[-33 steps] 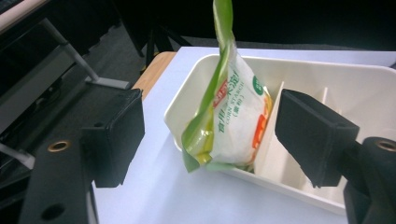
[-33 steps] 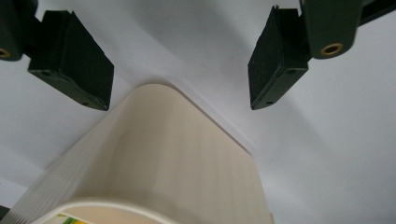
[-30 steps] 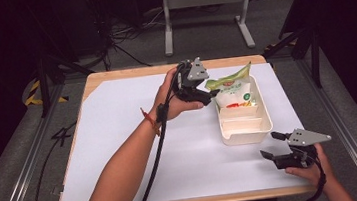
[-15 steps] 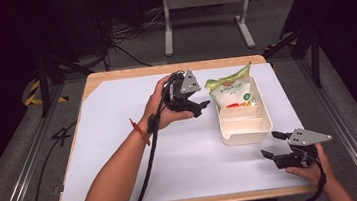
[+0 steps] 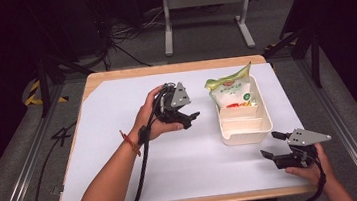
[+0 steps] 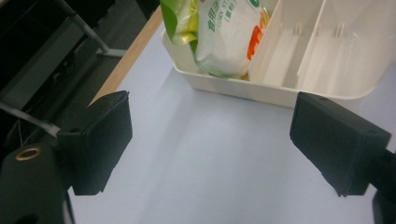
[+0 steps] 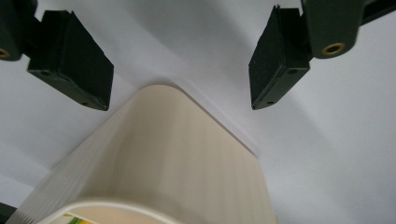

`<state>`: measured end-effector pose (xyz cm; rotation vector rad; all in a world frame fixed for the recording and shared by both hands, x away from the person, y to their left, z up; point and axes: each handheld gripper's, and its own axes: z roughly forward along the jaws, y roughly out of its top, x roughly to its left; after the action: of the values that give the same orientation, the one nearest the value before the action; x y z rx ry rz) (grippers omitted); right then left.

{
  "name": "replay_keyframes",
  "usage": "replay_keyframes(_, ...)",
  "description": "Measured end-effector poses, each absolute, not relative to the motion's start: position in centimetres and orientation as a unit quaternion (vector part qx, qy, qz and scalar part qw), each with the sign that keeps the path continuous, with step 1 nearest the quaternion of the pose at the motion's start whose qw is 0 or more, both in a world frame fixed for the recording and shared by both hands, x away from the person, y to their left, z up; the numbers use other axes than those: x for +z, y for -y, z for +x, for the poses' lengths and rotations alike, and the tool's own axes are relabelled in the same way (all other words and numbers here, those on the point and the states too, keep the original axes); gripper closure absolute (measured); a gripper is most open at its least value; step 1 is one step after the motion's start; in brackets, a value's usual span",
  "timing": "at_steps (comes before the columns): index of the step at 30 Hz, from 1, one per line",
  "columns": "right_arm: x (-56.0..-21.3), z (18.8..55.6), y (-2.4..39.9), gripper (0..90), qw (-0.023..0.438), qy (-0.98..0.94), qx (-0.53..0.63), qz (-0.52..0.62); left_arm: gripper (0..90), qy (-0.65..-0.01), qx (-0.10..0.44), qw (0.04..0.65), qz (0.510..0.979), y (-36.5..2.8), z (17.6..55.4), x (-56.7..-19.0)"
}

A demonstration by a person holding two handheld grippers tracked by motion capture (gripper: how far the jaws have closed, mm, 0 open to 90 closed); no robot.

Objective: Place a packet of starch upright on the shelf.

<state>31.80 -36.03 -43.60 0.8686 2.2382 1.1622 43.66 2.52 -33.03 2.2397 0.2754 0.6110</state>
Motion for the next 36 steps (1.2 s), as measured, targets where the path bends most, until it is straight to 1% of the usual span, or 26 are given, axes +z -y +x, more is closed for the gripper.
replay_keyframes(1,-43.6,31.8,36.0,21.7,0.234,-0.816,0.422,0.317,11.8,-0.110,0.239,0.390,0.882,-2.7,43.6,-33.2)
replay_keyframes(8,-43.6,31.8,36.0,21.5,0.234,-0.817,0.422,0.317,8.8,-0.120,0.239,0.383,0.884,-4.3,42.9,-34.5)
replay_keyframes(21,-43.6,31.8,35.9,21.5,0.237,-0.817,0.421,0.316,8.2,-0.138,0.267,0.361,0.883,-7.5,41.5,-37.0)
replay_keyframes(28,-43.6,31.8,35.8,21.4,0.235,-0.818,0.419,0.315,8.2,-0.151,0.261,0.367,0.880,-9.6,40.7,-38.2)
replay_keyframes(36,-43.6,31.7,35.7,21.4,0.239,-0.821,0.415,0.311,8.3,-0.175,0.269,0.359,0.877,-12.3,39.5,-39.2)
